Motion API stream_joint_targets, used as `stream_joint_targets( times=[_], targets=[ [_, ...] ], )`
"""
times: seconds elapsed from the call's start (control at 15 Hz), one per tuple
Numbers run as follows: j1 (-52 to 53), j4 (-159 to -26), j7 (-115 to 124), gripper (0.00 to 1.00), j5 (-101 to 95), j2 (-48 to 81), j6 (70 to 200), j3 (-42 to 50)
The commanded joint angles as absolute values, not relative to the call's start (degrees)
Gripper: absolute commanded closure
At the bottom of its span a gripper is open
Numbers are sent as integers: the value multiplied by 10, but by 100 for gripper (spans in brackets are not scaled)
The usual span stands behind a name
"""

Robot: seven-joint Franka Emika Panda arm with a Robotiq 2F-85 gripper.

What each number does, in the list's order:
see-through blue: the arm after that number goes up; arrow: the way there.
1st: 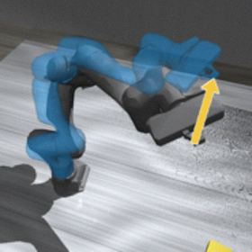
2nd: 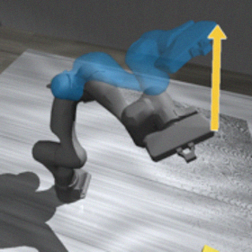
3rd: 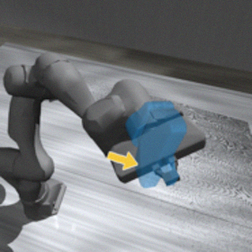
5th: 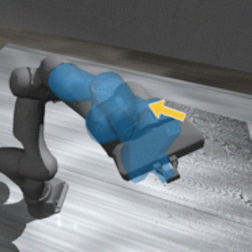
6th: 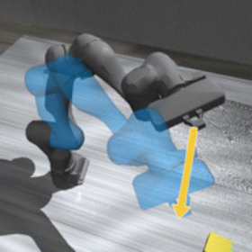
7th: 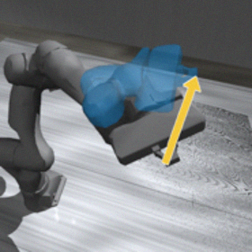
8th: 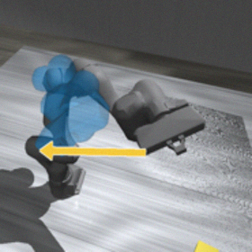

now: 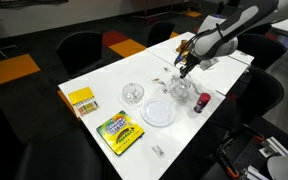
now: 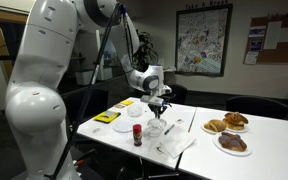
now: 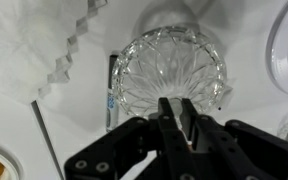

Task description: Uncover the glass jar and put the lid on the table

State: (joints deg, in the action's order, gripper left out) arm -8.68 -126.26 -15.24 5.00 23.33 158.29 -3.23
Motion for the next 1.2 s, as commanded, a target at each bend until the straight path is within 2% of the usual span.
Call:
stream_joint_targets(
  times=[0.0,0.4,0.47,0.53,0.67,0.73,1.13],
  targets=[
    [-92,-1288,-161,96,62,237,1600,-48],
    [-82,-1296,-150,96,44,267,1625,-47],
    [-64,-1300,-129,79,25,269,1634,-28],
    [-60,-1303,-124,57,18,269,1641,-25],
    [-61,-1313,-121,53,16,247,1646,-33],
    [-68,-1318,-126,48,24,227,1637,-47],
    [-74,-1306,-199,7,106,75,1501,-121]
  ],
)
